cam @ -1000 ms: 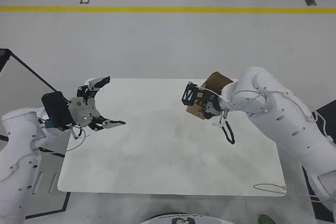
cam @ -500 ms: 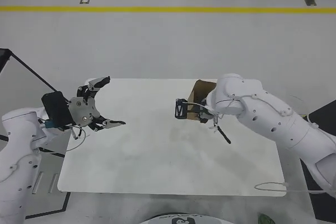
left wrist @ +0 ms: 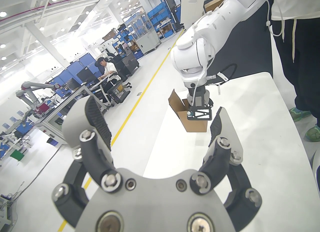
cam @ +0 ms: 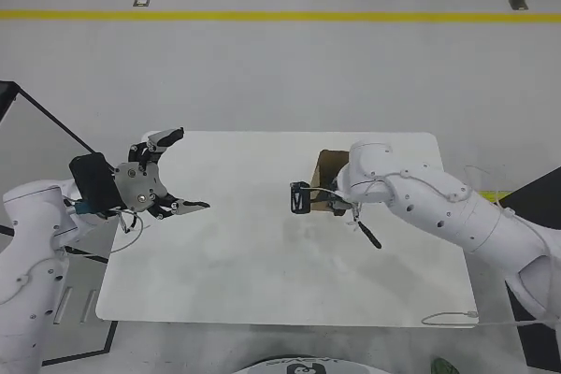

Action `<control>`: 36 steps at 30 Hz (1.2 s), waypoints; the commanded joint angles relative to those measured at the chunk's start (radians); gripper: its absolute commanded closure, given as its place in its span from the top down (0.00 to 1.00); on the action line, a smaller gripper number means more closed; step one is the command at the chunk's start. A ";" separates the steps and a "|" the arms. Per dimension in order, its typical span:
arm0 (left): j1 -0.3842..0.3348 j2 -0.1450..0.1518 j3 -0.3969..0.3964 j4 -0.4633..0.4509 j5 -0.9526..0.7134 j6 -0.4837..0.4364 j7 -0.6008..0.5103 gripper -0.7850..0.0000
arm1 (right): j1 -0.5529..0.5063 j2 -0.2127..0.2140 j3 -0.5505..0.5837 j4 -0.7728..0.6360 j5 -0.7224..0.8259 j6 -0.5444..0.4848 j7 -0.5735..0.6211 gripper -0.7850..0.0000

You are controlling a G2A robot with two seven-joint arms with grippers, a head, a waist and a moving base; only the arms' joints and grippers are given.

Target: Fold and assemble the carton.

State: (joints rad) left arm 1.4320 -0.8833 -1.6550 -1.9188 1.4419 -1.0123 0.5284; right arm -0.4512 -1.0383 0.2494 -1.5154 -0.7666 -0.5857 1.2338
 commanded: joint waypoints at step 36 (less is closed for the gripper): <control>0.000 0.000 0.000 0.000 0.000 0.000 0.000 1.00 | -0.053 -0.178 -0.079 0.217 -0.165 -0.037 -0.072 0.00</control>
State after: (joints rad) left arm 1.4320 -0.8833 -1.6550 -1.9188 1.4419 -1.0123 0.5284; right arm -0.5025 -1.2123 0.1700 -1.3062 -0.9295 -0.6205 1.1644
